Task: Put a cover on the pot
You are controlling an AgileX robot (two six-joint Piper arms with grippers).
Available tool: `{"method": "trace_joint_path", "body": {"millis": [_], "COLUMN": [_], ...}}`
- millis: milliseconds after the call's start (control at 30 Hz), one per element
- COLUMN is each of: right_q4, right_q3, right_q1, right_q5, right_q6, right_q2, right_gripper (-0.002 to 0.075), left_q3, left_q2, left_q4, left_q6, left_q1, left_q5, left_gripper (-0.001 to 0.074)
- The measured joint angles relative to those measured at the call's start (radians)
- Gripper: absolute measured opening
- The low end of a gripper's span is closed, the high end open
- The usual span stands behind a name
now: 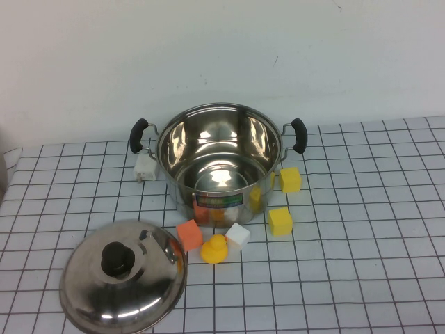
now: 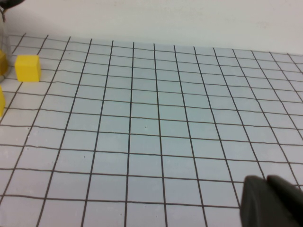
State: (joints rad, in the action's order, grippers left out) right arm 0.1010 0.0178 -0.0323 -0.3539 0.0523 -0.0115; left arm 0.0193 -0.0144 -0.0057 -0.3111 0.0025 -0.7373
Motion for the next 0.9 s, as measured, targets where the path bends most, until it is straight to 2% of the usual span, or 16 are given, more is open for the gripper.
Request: {"method": "trace_joint_path", "body": {"millis": [67, 233, 333, 500, 900], "right_q4": [0.0, 0.0, 0.0, 0.0, 0.0], "right_q3": [0.0, 0.0, 0.0, 0.0, 0.0], "right_q1": [0.0, 0.0, 0.0, 0.0, 0.0], "right_q5": [0.0, 0.0, 0.0, 0.0, 0.0], "right_q6": [0.0, 0.0, 0.0, 0.0, 0.0], "right_q2": [0.0, 0.0, 0.0, 0.0, 0.0], "right_gripper": [0.0009, 0.0009, 0.0009, 0.0009, 0.0009], "left_q3": [-0.024, -0.279, -0.421, -0.515, -0.5], "left_q2": [-0.002, 0.008, 0.069, 0.215, 0.622], "left_q4": [0.006, 0.022, 0.035, 0.051, -0.042], "left_q6": [-0.017, -0.025, 0.015, 0.049, -0.002], "left_q1": [0.0, 0.0, 0.0, 0.0, 0.0], "left_q5": [0.042, 0.499, 0.636, 0.717, 0.811], "left_gripper": [-0.0001, -0.0001, -0.0001, -0.0001, -0.0001]}}
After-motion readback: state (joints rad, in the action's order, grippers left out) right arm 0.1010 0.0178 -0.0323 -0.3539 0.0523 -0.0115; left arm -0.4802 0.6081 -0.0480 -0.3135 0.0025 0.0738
